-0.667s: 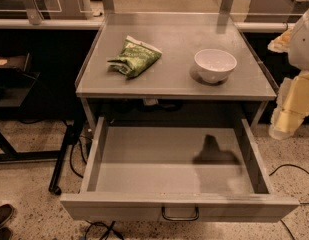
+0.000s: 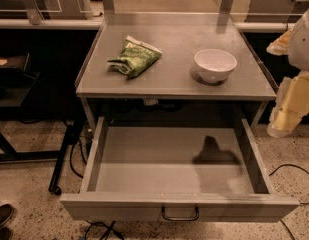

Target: Close top drawer

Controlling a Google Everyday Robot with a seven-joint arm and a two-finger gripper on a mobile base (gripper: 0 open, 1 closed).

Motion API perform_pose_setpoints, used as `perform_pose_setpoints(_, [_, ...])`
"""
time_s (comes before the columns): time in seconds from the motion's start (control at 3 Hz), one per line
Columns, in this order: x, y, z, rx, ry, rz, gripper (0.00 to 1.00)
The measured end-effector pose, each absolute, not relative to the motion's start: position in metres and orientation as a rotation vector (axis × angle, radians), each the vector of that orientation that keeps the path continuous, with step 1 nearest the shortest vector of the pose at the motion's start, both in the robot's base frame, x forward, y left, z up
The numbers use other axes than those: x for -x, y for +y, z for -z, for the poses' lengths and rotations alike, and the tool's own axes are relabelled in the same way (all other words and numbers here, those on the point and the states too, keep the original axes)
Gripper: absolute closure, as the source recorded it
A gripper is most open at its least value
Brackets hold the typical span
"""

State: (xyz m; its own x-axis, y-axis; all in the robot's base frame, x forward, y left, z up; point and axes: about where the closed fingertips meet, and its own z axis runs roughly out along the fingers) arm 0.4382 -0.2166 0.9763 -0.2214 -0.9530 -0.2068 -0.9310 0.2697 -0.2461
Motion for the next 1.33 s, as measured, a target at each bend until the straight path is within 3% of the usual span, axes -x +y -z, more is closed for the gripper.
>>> perform_pose_setpoints(1.0, [-0.438,-0.217,-0.977,1.724,2.231,0.100,0.79])
perform_pose_setpoints(1.33, [-0.438,-0.236,-1.007,1.680,2.214,0.243,0.99])
